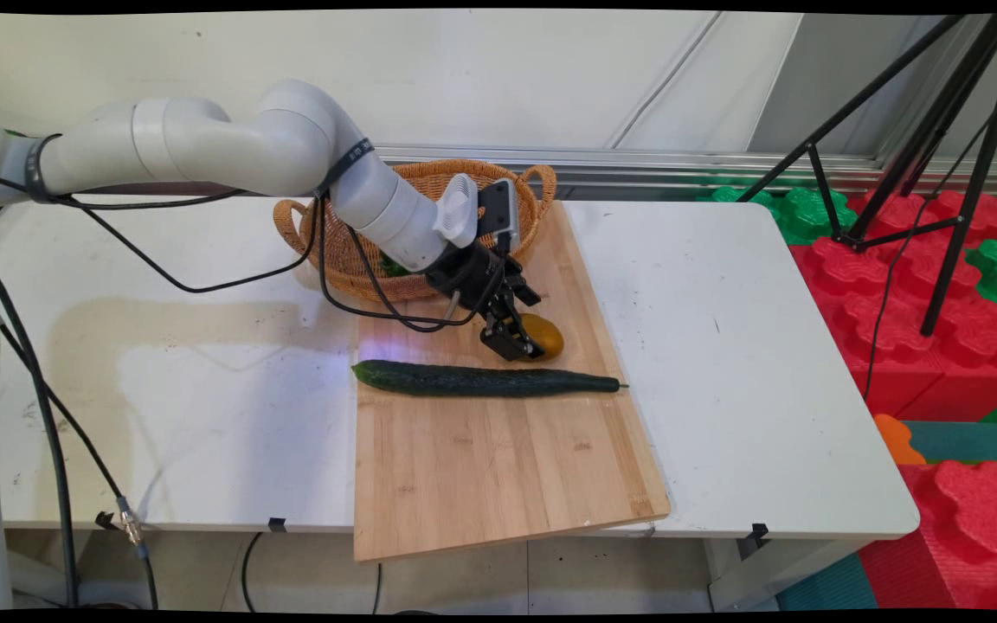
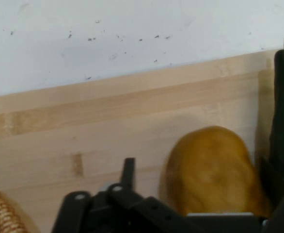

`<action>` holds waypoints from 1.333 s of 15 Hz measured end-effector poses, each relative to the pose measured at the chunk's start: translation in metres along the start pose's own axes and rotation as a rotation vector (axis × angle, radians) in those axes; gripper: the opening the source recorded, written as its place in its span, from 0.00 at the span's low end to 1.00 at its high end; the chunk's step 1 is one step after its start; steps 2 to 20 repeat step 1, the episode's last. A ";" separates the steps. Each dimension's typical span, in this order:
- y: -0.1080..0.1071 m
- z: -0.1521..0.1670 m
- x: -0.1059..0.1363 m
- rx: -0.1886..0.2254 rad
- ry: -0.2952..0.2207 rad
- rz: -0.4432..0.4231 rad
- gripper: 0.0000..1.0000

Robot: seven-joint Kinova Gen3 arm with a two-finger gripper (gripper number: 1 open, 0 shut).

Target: Place the picked object on the cutting board

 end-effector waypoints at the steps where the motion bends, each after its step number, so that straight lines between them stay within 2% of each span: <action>1: 0.000 0.001 0.000 0.003 -0.001 0.001 1.00; 20: 0.000 0.001 0.000 0.003 -0.001 0.001 1.00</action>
